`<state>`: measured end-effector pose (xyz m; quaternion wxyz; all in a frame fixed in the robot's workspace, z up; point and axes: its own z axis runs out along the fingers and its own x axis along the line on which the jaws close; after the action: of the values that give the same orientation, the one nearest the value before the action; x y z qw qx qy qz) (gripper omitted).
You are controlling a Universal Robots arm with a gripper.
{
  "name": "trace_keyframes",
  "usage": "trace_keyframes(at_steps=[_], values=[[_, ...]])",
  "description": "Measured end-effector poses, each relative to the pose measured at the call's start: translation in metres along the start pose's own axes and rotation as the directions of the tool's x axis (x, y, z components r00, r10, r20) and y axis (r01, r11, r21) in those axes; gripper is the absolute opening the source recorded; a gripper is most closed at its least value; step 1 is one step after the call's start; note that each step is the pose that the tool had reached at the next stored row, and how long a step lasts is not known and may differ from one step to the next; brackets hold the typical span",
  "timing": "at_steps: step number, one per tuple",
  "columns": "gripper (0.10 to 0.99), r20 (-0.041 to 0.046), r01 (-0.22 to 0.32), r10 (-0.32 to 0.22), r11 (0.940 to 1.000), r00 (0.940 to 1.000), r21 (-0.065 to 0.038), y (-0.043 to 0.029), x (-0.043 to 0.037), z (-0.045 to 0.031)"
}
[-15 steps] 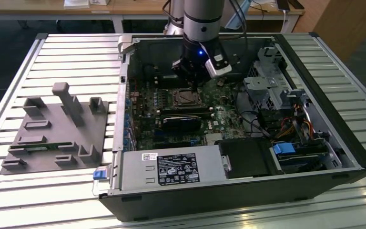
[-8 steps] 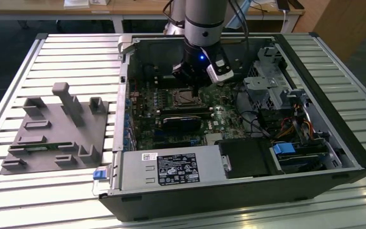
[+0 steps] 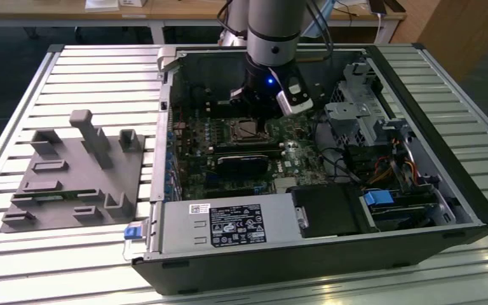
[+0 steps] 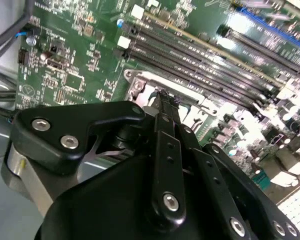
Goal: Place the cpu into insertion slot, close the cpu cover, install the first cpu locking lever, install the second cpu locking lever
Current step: 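Install the second cpu locking lever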
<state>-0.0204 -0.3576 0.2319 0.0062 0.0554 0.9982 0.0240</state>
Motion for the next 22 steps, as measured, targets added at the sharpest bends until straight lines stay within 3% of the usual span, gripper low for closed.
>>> trace_keyframes(at_steps=[5,9,22], values=[[0.106,-0.0007,0.0,0.0,1.0,1.0,-0.006,-0.0047,0.0001,-0.0002],[0.106,-0.0011,0.0,0.0,1.0,1.0,-0.009,-0.006,0.0047,-0.0003],[0.106,-0.0015,0.0,0.0,0.9999,1.0,-0.014,-0.0123,0.0088,-0.0007]])
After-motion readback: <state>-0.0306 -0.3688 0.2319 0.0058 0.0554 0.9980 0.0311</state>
